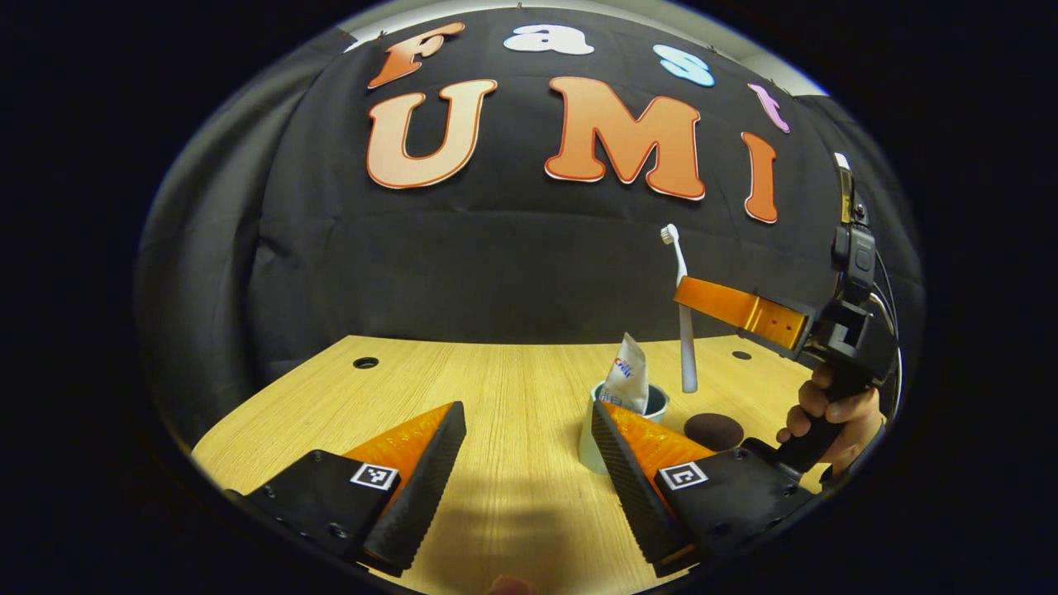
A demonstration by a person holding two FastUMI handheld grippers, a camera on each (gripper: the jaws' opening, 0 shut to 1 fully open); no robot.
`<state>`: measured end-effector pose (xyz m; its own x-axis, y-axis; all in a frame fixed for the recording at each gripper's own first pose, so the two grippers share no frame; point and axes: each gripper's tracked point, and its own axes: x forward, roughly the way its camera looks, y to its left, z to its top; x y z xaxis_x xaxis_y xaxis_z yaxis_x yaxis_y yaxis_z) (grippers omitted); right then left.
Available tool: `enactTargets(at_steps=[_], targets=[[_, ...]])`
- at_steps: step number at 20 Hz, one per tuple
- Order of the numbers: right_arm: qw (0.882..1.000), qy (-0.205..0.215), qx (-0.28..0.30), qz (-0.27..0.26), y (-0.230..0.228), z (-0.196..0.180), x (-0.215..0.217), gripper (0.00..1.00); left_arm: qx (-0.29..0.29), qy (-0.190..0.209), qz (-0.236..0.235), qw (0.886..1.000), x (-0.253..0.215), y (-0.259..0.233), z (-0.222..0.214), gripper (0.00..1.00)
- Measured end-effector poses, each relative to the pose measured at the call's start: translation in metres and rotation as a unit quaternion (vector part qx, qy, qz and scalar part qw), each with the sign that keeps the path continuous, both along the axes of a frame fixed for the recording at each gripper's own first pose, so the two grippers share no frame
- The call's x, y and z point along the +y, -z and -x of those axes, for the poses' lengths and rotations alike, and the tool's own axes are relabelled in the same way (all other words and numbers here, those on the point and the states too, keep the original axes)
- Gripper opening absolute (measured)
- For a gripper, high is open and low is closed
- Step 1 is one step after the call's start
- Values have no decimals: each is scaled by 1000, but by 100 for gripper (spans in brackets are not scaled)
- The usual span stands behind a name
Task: Put the toothbrush and toothpaste on the desktop into the cup, then pick up the cup and place it on the coaster on the desktop.
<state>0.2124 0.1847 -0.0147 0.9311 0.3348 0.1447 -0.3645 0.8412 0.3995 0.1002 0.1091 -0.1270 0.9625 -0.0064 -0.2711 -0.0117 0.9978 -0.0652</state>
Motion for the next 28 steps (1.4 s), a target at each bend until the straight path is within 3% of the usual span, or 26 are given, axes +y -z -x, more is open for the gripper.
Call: enactTargets(at_steps=[9,15,17,20,22,28], targets=[[1000,0,27,5,28,-19,14,12,25,-17,10,999,15,23,3,99],[999,-22,28,39,24,10,10,21,14,-4,14,1000,-8,6,3,99],[996,-20,45,72,34,21,1,29,7,2,15,1000,-15,0,2,99],[994,-20,49,99,33,43,-16,57,10,9,23,1000,-25,-7,-2,99],[994,-11,39,103,28,55,-34,69,14,17,15,1000,-32,-13,-6,99],[991,21,31,131,30,92,-100,85,26,42,-9,999,-56,-24,-16,98]])
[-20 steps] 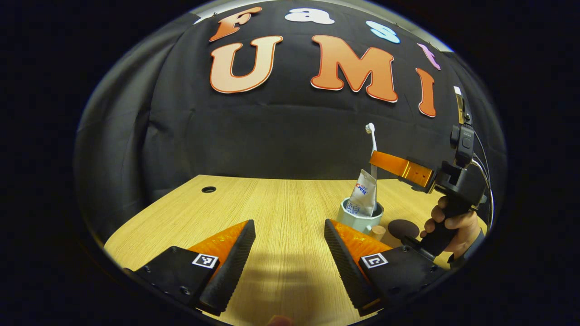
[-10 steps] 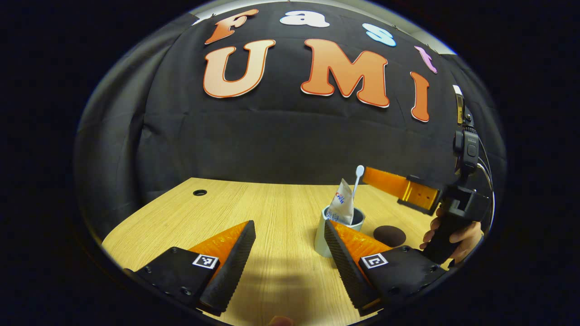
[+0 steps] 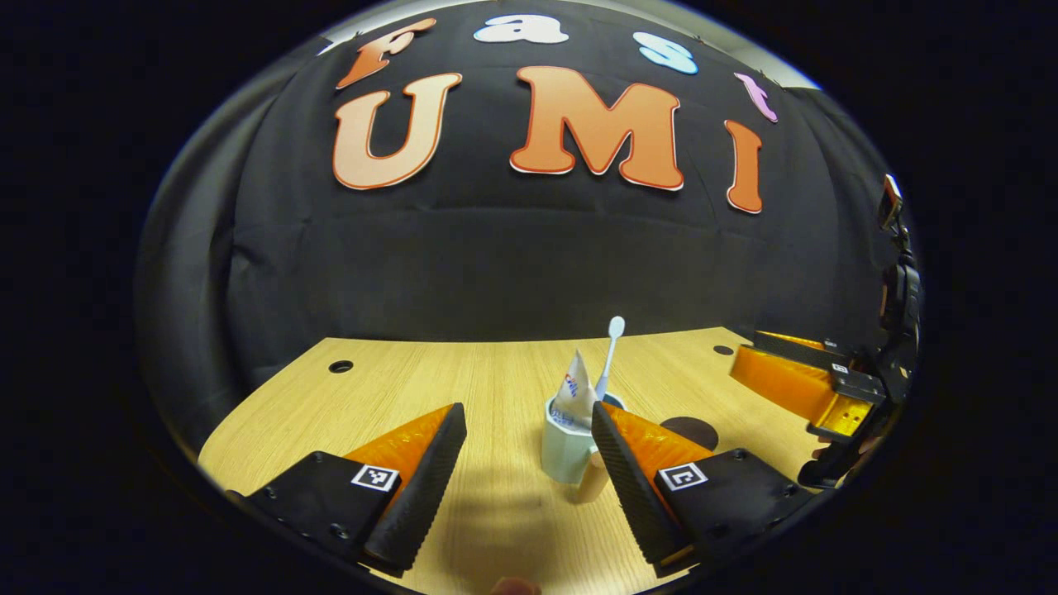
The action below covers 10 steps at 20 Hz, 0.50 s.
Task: Put the toothbrush and toothpaste on the desktop into the cup, then pick up the cup and place it on the coaster on the desktop.
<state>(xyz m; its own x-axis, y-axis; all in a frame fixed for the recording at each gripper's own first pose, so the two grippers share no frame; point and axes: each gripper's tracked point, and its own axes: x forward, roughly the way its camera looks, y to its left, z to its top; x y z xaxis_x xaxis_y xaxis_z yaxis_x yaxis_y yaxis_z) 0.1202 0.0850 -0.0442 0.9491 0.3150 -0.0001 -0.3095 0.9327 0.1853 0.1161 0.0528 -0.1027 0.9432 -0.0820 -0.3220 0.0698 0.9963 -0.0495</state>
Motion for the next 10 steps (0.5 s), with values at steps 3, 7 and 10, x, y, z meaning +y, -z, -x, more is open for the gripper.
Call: enactTargets(at_steps=[3,7,10], targets=[[1000,27,-9,1,-6,21,-42,88,14,17,-12,1000,-12,-6,-6,99],[997,78,-21,10,-7,50,-104,90,49,43,-27,998,-31,-9,-18,98],[993,115,-17,15,-1,71,-145,91,82,68,-35,994,-46,-10,-23,99]])
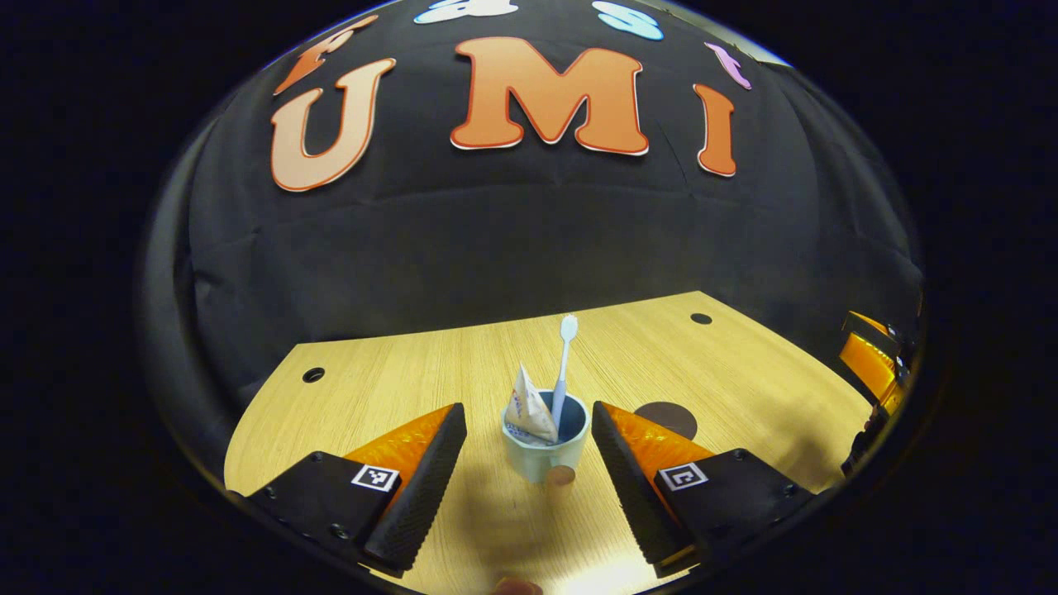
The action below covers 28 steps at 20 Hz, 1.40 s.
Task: Put the toothbrush and toothpaste on the desktop into the cup, then pick up the cup and place it on the coaster on the desktop.
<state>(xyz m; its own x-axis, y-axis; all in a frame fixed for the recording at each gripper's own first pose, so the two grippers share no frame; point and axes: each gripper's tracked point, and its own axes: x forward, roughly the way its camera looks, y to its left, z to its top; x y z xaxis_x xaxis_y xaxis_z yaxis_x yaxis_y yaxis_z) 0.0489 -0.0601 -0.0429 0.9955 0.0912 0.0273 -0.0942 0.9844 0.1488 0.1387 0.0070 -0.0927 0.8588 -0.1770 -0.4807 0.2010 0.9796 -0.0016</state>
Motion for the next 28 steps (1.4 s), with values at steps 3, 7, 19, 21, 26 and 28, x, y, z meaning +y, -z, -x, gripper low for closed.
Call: enactTargets(at_steps=[3,7,19,21,26,28], targets=[[1000,21,3,-6,7,18,-26,92,46,20,-15,999,-11,7,-2,98],[999,44,5,7,17,37,-47,93,118,22,-36,992,-16,31,0,99],[996,78,45,30,56,61,-75,94,303,40,-73,949,-33,80,4,100],[995,81,51,31,60,62,-77,94,316,35,-90,944,-33,83,1,99],[995,76,57,27,68,64,-74,94,343,24,-85,935,-58,86,4,64],[995,76,61,26,72,63,-74,94,347,18,-68,935,-76,83,4,42]])
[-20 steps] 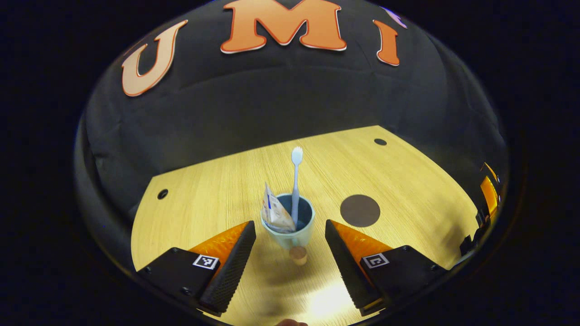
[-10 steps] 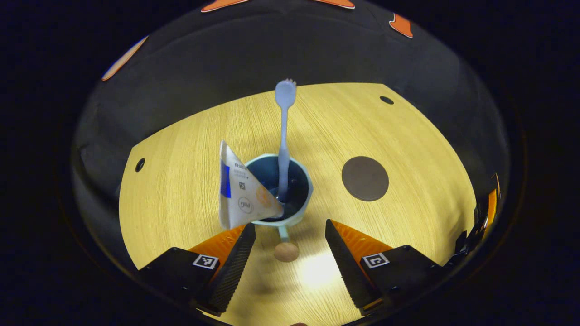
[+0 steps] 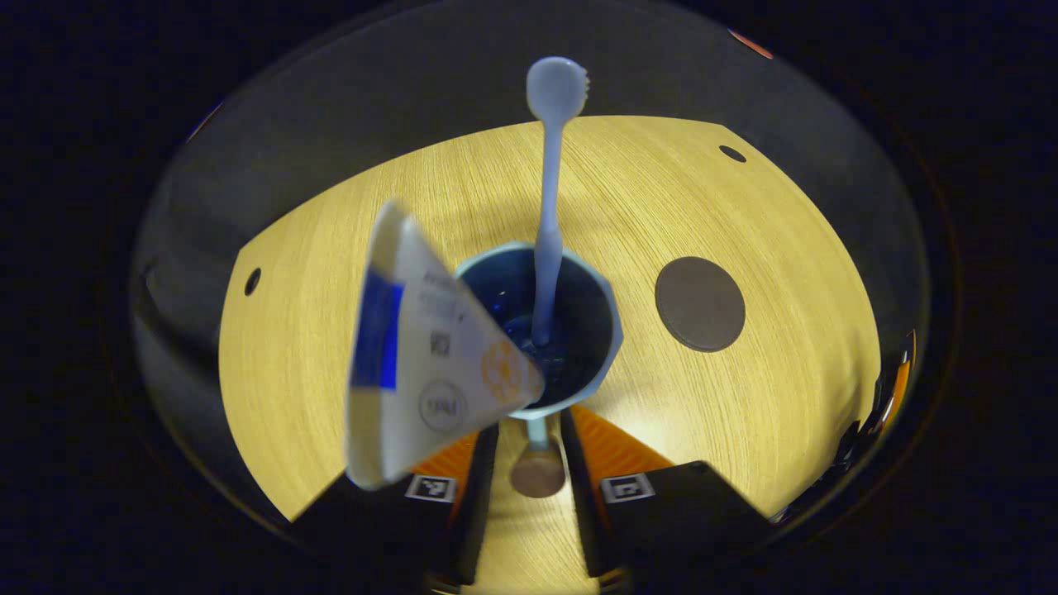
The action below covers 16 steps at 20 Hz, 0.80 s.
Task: Put the toothbrush and toothpaste on the desktop into the cup, then pick up the cup and place it on the coaster on the desktop.
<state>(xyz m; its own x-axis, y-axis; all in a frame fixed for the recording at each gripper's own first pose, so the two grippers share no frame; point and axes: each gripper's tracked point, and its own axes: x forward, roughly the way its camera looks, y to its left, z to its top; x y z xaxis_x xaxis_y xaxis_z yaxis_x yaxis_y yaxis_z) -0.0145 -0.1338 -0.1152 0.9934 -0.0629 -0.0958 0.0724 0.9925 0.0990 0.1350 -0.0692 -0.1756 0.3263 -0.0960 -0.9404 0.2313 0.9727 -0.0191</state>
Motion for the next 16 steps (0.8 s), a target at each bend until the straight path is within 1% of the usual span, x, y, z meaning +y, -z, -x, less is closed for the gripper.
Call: enactTargets(at_steps=[1,3,4,5,6,10,13,15,16], targets=[[1000,-1,3,-1,2,0,1,94,0,3,0,1000,-8,-1,-2,31],[1000,-1,6,3,2,1,1,94,-5,1,4,1000,-25,-8,-9,32],[1000,0,3,4,1,2,1,94,-3,1,5,1000,-7,-12,-3,32],[1000,1,1,4,0,2,1,94,-7,0,9,1000,1,-5,-1,28],[1000,1,-1,2,-1,3,1,94,-7,-4,11,1000,-16,-4,5,28],[1000,6,-4,1,-4,4,-2,95,-10,-6,20,1000,-9,-10,0,28],[1000,7,-4,1,-5,8,-4,95,-23,-3,21,999,-8,-17,-4,28],[1000,9,-4,3,-6,10,-5,95,-35,6,20,999,-12,-30,-8,29],[1000,9,-5,3,-7,11,-6,94,-39,10,21,999,-14,-38,-10,28]])
